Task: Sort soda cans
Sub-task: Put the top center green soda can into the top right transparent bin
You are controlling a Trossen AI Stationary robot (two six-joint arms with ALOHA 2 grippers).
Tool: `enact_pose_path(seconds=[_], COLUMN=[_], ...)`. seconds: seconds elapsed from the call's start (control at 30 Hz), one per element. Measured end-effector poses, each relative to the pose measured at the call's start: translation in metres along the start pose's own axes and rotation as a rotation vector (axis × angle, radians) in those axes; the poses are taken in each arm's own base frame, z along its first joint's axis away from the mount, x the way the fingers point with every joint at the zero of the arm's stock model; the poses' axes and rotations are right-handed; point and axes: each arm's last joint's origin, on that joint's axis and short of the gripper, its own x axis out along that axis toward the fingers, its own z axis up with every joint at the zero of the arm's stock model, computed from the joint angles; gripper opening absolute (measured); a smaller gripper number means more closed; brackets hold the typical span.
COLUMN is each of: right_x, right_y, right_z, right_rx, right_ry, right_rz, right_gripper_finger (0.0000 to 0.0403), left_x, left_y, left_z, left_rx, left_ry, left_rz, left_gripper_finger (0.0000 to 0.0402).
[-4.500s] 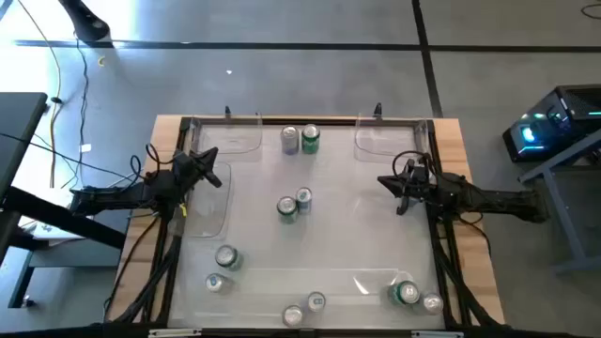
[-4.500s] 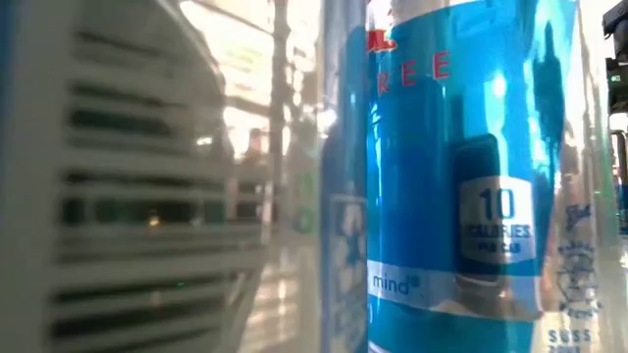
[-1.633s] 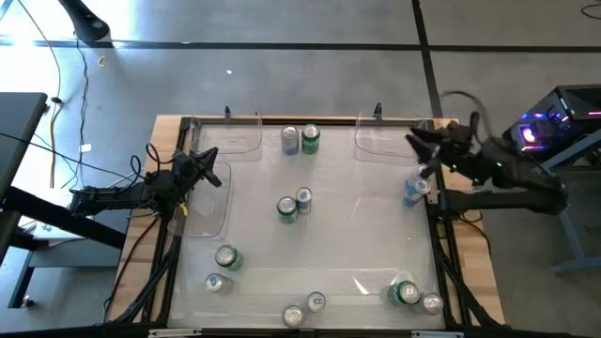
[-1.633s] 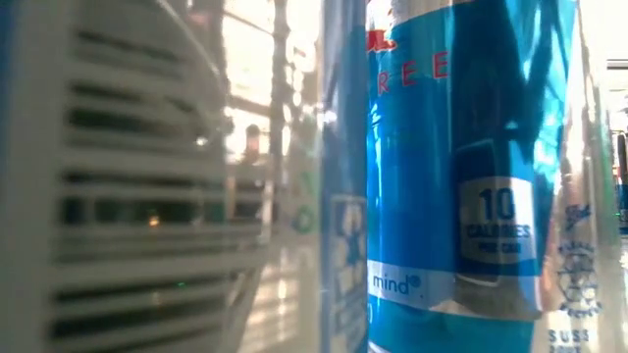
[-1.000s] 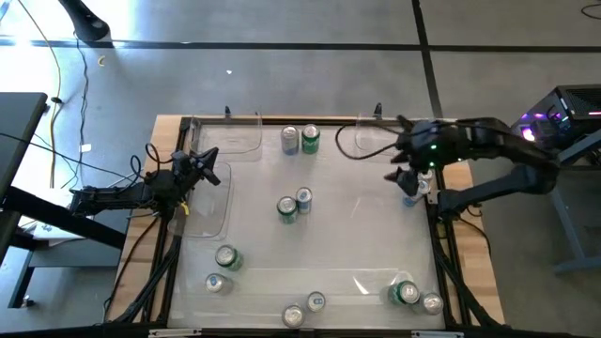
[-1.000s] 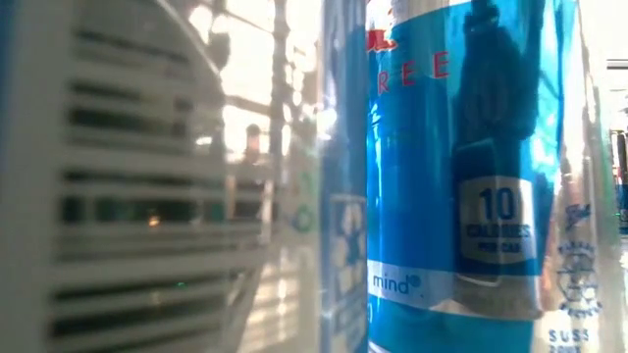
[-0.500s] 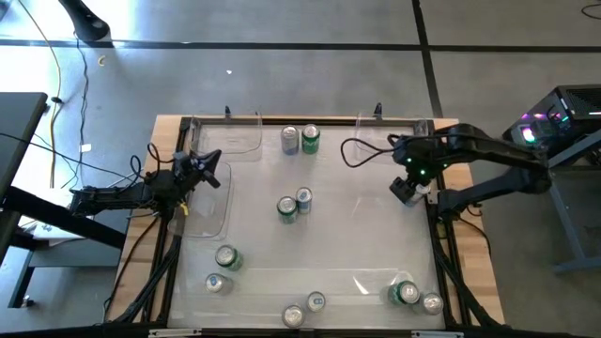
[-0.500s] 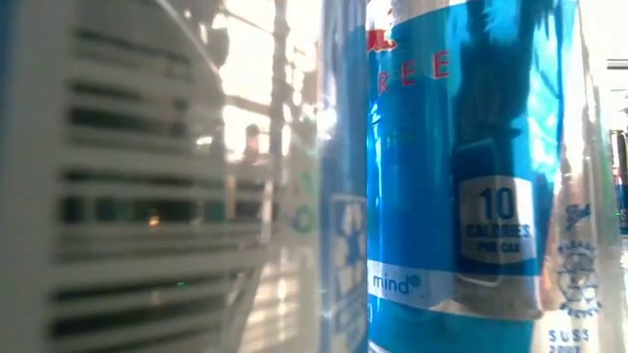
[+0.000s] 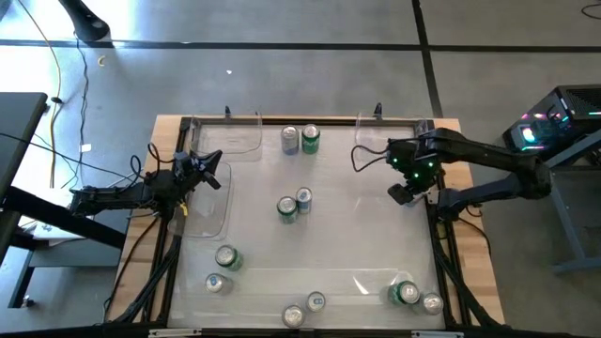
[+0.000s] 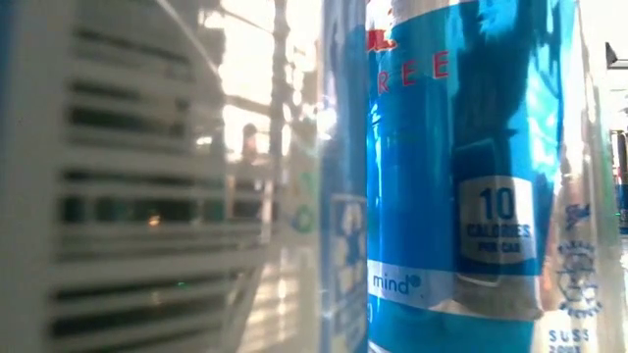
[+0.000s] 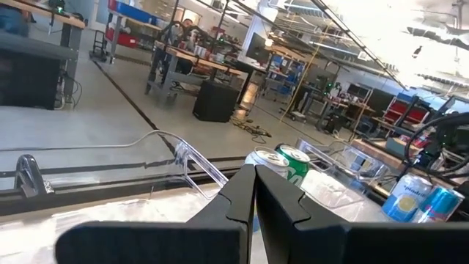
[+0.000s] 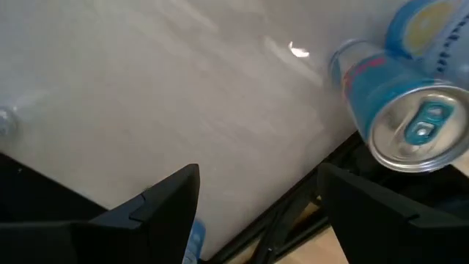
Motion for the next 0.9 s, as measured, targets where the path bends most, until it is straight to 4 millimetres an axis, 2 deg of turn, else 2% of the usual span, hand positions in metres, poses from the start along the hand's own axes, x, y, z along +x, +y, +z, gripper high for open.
enact_pose_path(seconds=[0.2,0.5,0.77,0.9], right_x=[0.009,0.022,0.030,0.029], right_y=[0.004,0.023,0.025,0.026], right_z=[0.011,0.028,0.034,0.031], right_rx=[-0.051,-0.264,-0.406,-0.498], right_ry=[-0.030,-0.109,-0.073,-0.050], right_rz=[0.111,0.302,0.255,0.063], right_gripper_finger=[0.0282,0.0312,0.0312,0.0312], left_x=[0.000,0.000,0.000,0.000], left_y=[0.000,0.000,0.000,0.000], left_z=[0.000,0.000,0.000,0.000], left_rx=[0.000,-0.001,-0.001,-0.003], left_ry=[0.001,0.001,0.001,0.001], left_rz=[-0.003,-0.003,-0.003,-0.003], left_gripper_finger=[0.0010,0.0010,0.0010,0.0010])
